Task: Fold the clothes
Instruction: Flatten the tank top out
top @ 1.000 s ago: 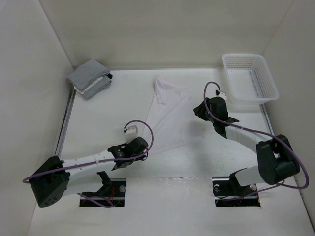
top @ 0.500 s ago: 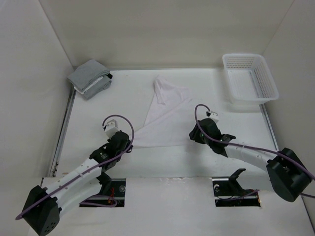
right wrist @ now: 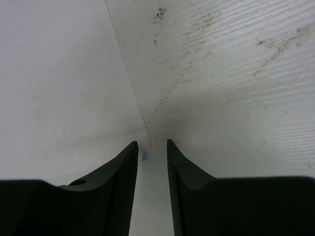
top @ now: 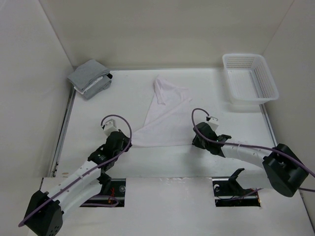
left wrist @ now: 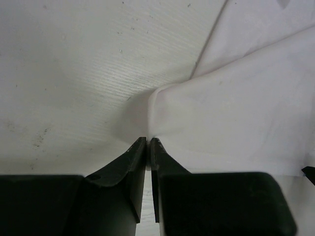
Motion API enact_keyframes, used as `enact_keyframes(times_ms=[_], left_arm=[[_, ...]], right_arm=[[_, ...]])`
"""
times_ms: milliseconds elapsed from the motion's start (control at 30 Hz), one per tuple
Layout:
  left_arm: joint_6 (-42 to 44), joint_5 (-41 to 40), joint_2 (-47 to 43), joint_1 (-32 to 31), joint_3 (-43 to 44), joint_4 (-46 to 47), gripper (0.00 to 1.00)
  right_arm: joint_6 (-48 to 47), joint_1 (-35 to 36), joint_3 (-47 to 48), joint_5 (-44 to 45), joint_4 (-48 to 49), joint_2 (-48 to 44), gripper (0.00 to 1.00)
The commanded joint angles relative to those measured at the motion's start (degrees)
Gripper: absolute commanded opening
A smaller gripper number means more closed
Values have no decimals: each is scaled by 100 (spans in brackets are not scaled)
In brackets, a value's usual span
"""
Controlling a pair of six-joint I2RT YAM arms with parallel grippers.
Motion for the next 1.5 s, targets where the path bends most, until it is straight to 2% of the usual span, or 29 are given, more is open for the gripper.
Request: enact_keyframes(times_ms=[0,233,433,500,667,767,867,967,1100,1300,1467], left_arm=[[152,98,-200,149,-70,313,8],[188,274,-69,237,-114,532,9],[188,283,-42,246,-123,550,9],[179,283,-42,246,-114,559,9],[179,283,37,246,-53,717,9],[187,291,54,263,105,848,8],[372,335,-191,281,657,901,5],[556,283,-577,246,1544,875,5],[749,64,-921,105,2748,709,5],[1470,-358,-1000,-229,4402,699,5],[1971,-535,-860,-370,5369,901,5]], right_arm=[[154,64,244,236,-206,184,33],[101,73,341,26,-215,386,24],[101,73,324,-45,-215,360,22],[93,73,315,-71,-215,351,19],[58,73,297,-273,-101,378,4],[14,73,253,-195,92,2,0],[-258,169,490,164,-73,-1016,0],[-670,371,1305,744,-731,-2159,0],[-1312,854,2562,1395,-1181,-2900,0],[-2901,2109,4671,2783,-1094,-2936,0],[-4676,3358,6000,3672,-130,-2567,0]])
